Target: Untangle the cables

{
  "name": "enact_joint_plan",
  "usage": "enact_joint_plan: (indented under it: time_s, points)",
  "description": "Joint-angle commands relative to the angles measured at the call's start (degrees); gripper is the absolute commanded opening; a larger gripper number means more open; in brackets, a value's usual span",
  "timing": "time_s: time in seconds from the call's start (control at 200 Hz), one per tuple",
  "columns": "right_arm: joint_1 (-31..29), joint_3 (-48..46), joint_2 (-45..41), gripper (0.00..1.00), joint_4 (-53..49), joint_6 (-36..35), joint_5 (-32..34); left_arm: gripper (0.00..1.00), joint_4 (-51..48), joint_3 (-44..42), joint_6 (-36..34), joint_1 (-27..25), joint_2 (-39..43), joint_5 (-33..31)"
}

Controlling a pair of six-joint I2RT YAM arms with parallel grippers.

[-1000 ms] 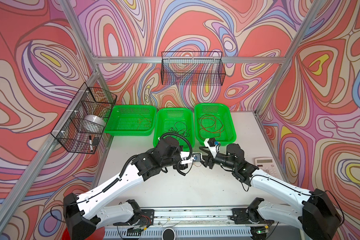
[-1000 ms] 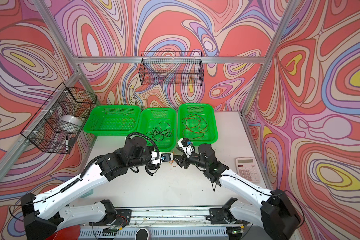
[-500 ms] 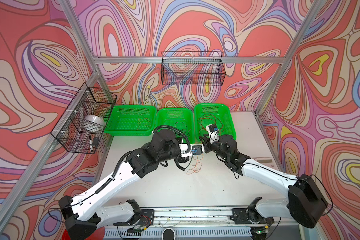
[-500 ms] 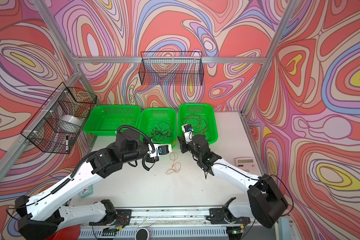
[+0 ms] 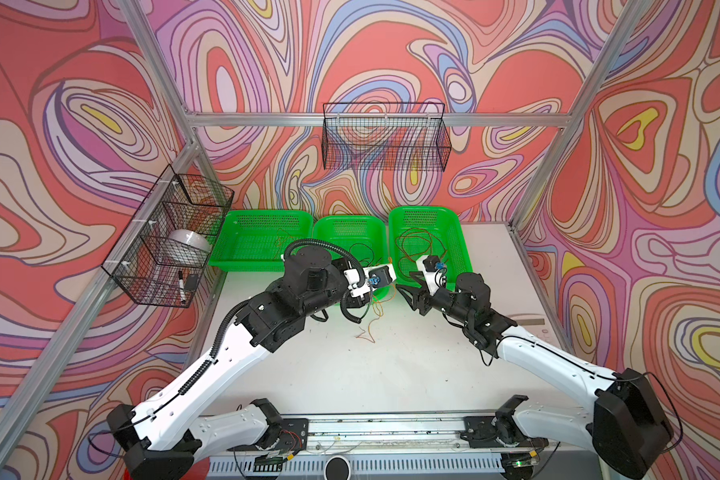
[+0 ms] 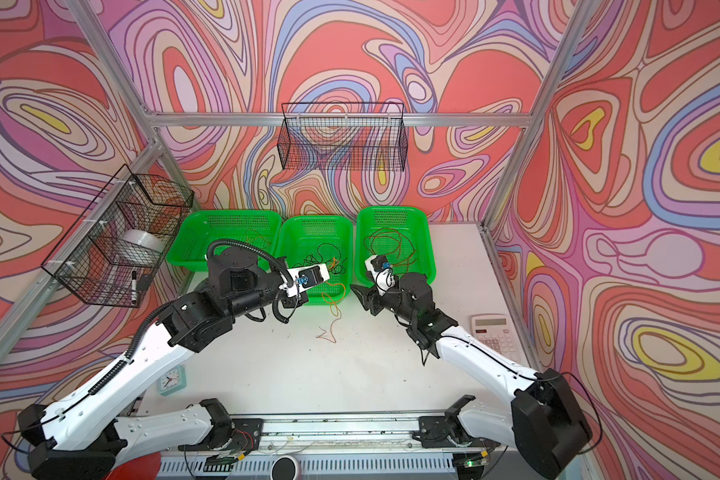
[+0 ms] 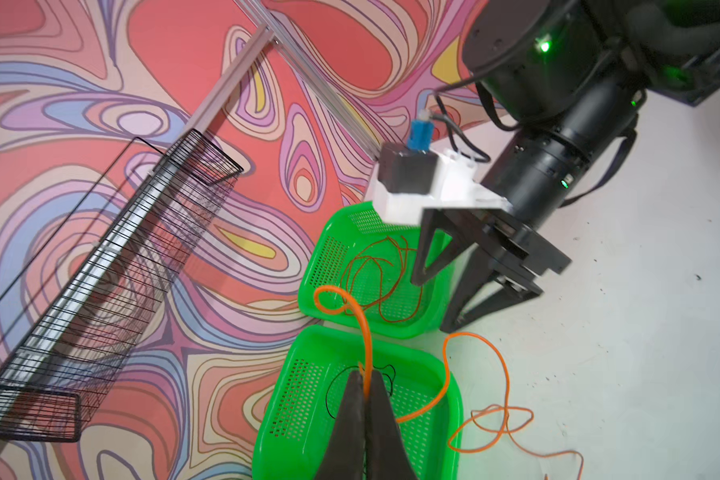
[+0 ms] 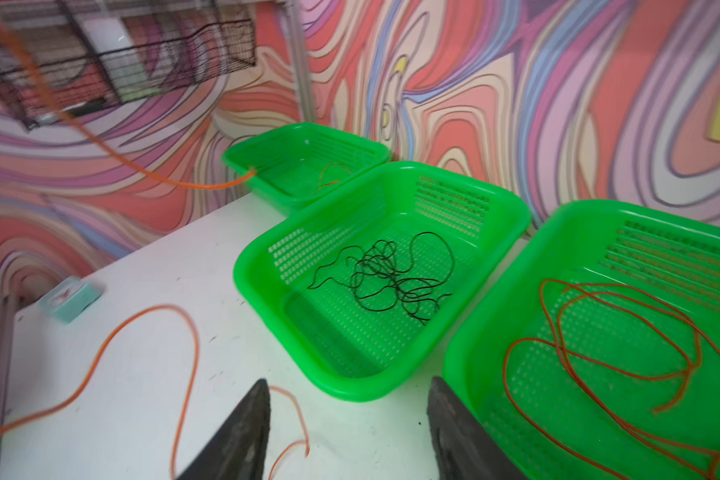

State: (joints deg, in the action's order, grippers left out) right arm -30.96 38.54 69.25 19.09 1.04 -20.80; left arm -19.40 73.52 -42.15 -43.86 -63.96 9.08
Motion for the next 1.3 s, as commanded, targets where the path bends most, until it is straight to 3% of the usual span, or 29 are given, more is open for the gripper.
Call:
enact_joint_plan:
  time_s: [0.0, 0.09, 0.245, 0.335, 0.431, 0.581, 0.696, 0.876, 1.292]
  points:
    - [-0.39, -3.99, 2.07, 0.66, 8.75, 3.4, -12.93, 0.0, 7.09, 0.14, 2.81, 0.17, -0.7, -1.94]
    - [-1.48, -4.67, 4.94, 0.68, 16.58, 4.97, -13.6, 0.0, 9.96, 0.13, 3.76, 0.19, -0.95, -3.09]
    - [-4.02, 0.59, 13.23, 0.7, 21.63, 4.66, -13.18, 0.0, 13.6, 1.13, 5.36, 0.31, -1.77, -3.76]
    - [-5.11, 3.03, 17.87, 0.67, 24.4, 5.28, -9.1, 0.0, 15.86, 2.36, 6.01, 0.28, -2.63, -4.67]
    - [-5.16, 5.12, 21.68, 0.57, 25.03, 6.34, -7.98, 0.0, 19.3, 3.57, 5.9, 0.35, -3.56, -6.83]
    - [-5.61, 6.85, 25.07, 0.34, 26.34, 9.4, -12.12, 0.0, 22.22, 8.89, 4.72, 1.8, -6.64, -12.46]
    - [-6.42, 6.26, 26.05, 0.3, 26.93, 10.32, -12.09, 0.0, 24.39, 13.82, 4.02, 3.35, -8.85, -13.8]
    - [-7.39, 7.01, 29.35, 0.14, 27.29, 12.59, -13.87, 0.0, 25.74, 21.99, 2.82, 6.7, -12.93, -13.92]
    - [-7.99, 8.34, 33.17, 0.16, 29.43, 15.88, -14.65, 0.0, 27.05, 38.03, 2.93, 18.7, -22.46, -13.31]
